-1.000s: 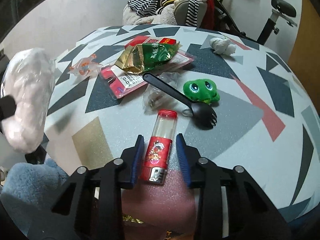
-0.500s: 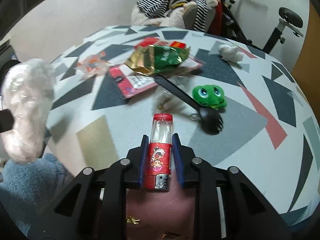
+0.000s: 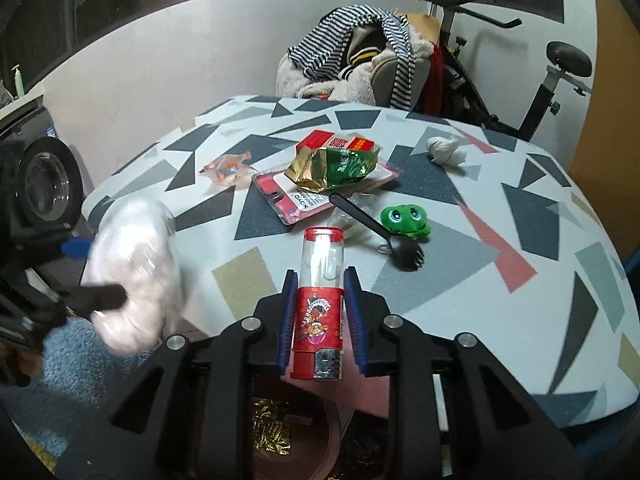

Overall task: Collect trash
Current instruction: 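Carry the white plastic bag to the brown bin and open the left tool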

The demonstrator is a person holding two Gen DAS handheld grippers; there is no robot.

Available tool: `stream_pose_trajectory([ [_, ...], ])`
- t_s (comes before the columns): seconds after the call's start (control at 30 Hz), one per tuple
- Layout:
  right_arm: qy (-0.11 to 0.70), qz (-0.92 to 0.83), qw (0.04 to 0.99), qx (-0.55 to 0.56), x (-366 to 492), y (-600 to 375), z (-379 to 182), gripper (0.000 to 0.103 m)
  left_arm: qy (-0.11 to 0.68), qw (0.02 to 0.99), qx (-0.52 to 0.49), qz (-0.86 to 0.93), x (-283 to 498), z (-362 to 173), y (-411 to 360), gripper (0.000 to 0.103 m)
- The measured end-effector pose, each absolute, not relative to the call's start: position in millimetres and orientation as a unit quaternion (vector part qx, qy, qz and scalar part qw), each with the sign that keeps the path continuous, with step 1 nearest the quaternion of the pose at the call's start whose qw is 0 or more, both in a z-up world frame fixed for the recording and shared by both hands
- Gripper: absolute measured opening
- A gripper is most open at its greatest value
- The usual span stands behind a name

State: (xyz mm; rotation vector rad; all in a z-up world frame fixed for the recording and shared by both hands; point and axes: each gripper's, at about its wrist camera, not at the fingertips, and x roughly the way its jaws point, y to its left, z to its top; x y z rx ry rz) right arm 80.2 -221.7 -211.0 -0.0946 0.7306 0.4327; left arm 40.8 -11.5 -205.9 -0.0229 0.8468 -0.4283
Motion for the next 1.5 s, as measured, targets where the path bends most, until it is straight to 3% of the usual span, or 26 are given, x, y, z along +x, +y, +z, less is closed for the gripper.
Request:
stream_pose_trajectory([
  [0.8,0.342,0.210,0.915,-0.034,30.7,-239.3,-195.7,0.026,0.468,0.849,0.041,-0.241,-2.9,-250.9,-50.0,0.069],
  [0.87,0.342,0.212,0.915,-0.034,28.3,-238.5,-195.3,0.026,0.475,0.844,0.042,-0.247,-4.8,-253.7,-51.6,0.072],
  [0.93,0.342,0.213,0.915,-0.034,26.2,-237.5,-195.3,0.026,0.480,0.839,0.040,-0.252,-6.1,-255.5,-52.4,0.083],
  [1.03,0.344,0.216,0.913,-0.033,23.1,-236.5,-197.2,0.026,0.460,0.853,0.031,-0.243,-7.6,-247.2,-46.7,0.092],
  [1.5,0.367,0.219,0.903,-0.048,12.9,-226.4,-213.2,0.026,0.369,0.916,0.031,-0.155,-4.0,-184.1,4.1,0.095],
])
